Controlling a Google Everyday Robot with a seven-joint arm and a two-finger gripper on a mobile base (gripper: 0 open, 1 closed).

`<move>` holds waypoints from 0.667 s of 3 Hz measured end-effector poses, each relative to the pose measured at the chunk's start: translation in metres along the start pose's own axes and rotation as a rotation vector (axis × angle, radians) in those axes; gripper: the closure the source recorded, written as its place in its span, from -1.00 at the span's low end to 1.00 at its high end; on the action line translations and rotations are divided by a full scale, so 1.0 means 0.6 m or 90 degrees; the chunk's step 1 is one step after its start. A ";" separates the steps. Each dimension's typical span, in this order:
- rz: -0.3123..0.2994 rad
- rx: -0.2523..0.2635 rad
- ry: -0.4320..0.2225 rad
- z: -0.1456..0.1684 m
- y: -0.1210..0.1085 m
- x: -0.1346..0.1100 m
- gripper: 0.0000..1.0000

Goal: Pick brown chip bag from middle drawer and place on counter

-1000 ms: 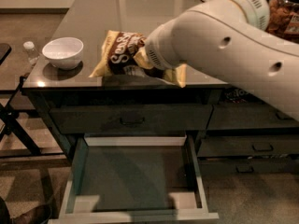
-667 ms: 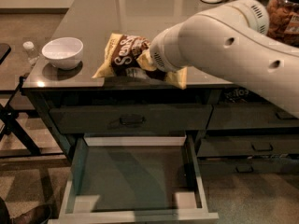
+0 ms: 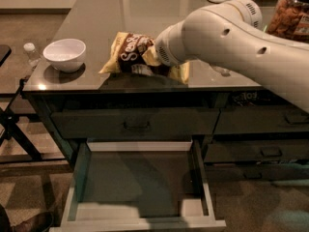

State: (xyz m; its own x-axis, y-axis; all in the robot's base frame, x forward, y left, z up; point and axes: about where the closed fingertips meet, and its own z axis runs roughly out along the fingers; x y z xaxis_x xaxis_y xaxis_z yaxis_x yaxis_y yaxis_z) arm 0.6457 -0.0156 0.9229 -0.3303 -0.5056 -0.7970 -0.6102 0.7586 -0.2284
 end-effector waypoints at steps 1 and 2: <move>0.004 -0.006 0.001 0.029 -0.008 -0.020 1.00; 0.007 -0.021 0.007 0.066 -0.001 -0.036 1.00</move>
Offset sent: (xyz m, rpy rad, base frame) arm 0.0573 0.0459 -0.0128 0.0195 0.0563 0.0313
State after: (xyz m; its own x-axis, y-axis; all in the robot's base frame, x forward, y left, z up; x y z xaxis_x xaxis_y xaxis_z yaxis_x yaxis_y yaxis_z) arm 0.6816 0.0113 0.9183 -0.3444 -0.5019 -0.7934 -0.6295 0.7504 -0.2014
